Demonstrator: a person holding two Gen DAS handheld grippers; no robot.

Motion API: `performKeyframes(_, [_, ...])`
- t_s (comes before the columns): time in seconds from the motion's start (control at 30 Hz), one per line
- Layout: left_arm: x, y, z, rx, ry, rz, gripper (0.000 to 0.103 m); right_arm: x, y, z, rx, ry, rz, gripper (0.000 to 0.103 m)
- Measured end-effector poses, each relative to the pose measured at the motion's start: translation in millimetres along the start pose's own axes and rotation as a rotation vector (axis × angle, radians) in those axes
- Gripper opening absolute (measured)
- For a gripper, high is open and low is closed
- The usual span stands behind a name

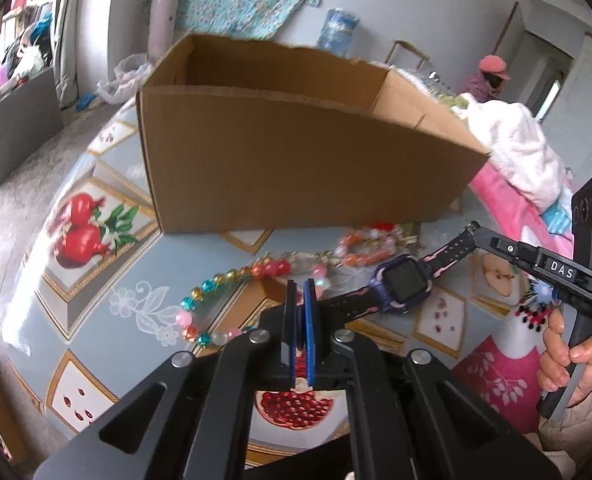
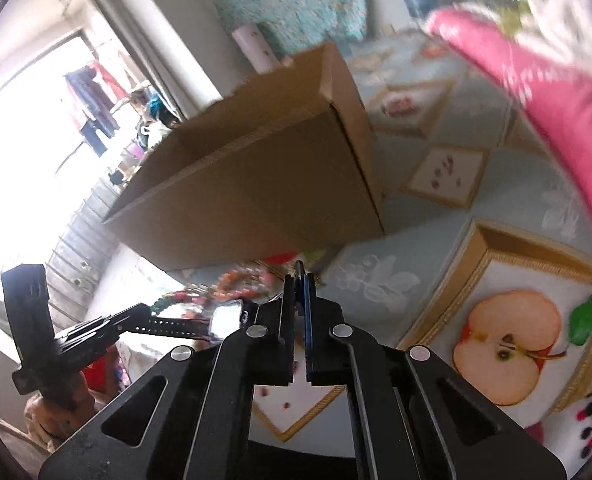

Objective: Organize jewelry
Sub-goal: 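Carry the watch over the cardboard box and open the right gripper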

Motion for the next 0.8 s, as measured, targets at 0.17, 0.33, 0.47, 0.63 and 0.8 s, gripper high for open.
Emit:
performKeyframes(0.17, [-48,-16,-18,0.05,0.037,-0.098,0.003,-45,-14,42,-0.104,0.031,-0.096,0.002])
performKeyframes(0.33, [-97,-62,-25,0.098,0.065,-0.2,0.003,-79,-55,73,-0.169,0.015,-0.196,0.002])
performKeyframes(0.47, [-107,-116,-17,0.111,0.051,-0.235,0.003,-78,-110,83,-0.197,-0.004,-0.223,0.002])
performKeyframes(0.63, [-54,-182,11,0.069,-0.015,-0.116,0.003,-23,-167,66,-0.16,-0.006,-0.103,0.002])
performKeyframes(0.8, [3,-225,41,0.014,-0.053,0.031,0.003,41,-197,42,-0.099,0.031,0.055,0.002])
Point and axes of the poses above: each gripper's, at about its wrist camera, not at the fingertips, and x roughly the way its jaws point, z to its left, y to its underside, the point moved 9 cm from there along x, roughly the way its jaws point, and after that the axes turned 14 degrees about z, right-handed, at the moved point
